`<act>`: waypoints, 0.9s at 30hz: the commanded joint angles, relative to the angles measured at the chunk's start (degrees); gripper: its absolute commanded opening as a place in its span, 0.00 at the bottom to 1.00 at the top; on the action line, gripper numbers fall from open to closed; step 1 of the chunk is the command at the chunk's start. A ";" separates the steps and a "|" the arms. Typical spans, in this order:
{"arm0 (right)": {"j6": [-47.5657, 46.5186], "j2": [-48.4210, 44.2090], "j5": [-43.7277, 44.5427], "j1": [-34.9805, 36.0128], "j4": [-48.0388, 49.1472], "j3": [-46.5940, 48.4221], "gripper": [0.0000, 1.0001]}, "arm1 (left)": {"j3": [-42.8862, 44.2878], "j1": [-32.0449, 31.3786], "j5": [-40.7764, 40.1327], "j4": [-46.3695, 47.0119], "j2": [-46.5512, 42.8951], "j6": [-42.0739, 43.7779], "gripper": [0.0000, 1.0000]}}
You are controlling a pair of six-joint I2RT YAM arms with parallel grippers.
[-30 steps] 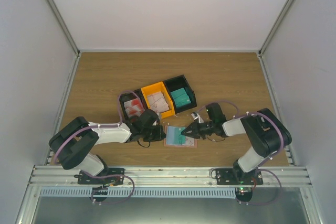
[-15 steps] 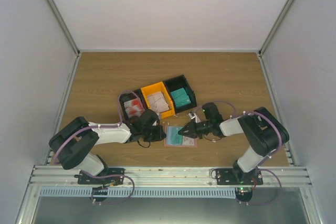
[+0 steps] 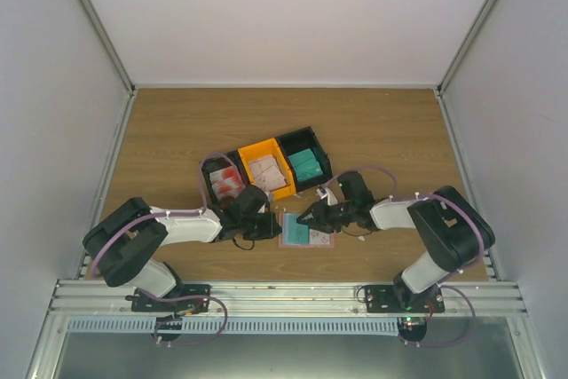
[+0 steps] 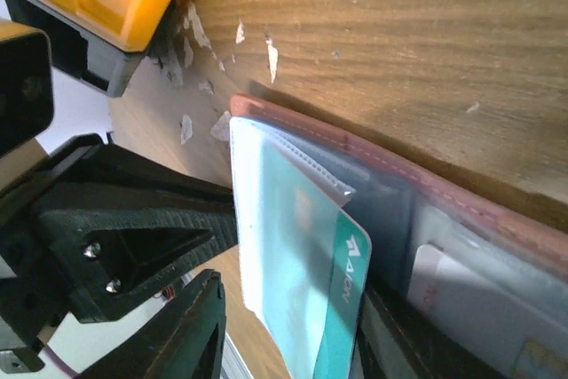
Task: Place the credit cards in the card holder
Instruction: Insert the credit card into the card holder.
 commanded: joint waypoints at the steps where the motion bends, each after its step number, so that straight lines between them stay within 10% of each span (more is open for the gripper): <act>1: -2.53 -4.04 6.62 0.28 -8.38 1.01 0.43 | -1.93 -1.29 -0.33 -3.94 0.78 0.58 0.11; 21: -8.22 -6.82 13.40 3.67 -18.40 5.69 0.29 | -1.13 -1.38 0.47 -3.65 0.76 1.95 0.11; 27: -8.82 -9.03 16.43 4.43 -19.82 6.53 0.38 | 0.35 -2.20 -1.94 -5.99 -0.65 3.46 0.14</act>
